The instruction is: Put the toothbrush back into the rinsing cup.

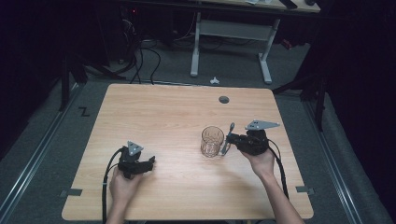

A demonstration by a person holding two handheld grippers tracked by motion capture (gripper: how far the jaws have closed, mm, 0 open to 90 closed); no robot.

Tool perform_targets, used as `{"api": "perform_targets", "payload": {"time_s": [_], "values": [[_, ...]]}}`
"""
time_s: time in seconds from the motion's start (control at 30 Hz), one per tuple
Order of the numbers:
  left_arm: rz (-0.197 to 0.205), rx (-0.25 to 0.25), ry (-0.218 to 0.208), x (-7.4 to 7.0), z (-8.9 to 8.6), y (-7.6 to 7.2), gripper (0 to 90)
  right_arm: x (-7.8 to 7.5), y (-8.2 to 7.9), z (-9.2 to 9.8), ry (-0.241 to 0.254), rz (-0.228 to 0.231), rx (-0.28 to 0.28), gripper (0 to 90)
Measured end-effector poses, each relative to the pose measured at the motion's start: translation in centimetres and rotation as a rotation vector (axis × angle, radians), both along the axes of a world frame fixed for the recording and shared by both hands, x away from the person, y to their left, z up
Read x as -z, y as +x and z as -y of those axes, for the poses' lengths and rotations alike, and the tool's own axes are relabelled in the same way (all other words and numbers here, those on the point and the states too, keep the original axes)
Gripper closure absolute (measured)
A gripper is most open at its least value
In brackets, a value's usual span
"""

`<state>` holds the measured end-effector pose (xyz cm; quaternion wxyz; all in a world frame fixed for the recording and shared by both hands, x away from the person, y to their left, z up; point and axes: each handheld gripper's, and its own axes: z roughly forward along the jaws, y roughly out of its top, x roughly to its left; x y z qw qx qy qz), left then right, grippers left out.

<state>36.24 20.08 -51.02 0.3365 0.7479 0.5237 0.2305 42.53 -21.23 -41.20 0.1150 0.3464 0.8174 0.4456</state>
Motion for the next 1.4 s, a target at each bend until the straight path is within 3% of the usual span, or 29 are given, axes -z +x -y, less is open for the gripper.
{"api": "perform_targets", "payload": {"time_s": [0.6, 0.9, 1.4], "values": [[0.000, 0.000, 0.000, 0.0, 0.0, 0.0, 26.2, 0.3, 0.1, -0.4, -0.008, -0.016, -0.008, 78.7], [0.000, 0.000, 0.000, 0.0, 0.0, 0.0, 26.1, 0.2, -0.1, -0.4, -0.026, 0.001, -0.002, 66.5], [0.000, 0.000, 0.000, 0.0, 0.0, 0.0, 26.1, -0.6, -0.7, 0.6, -0.018, 0.042, 0.035, 60.1]]}}
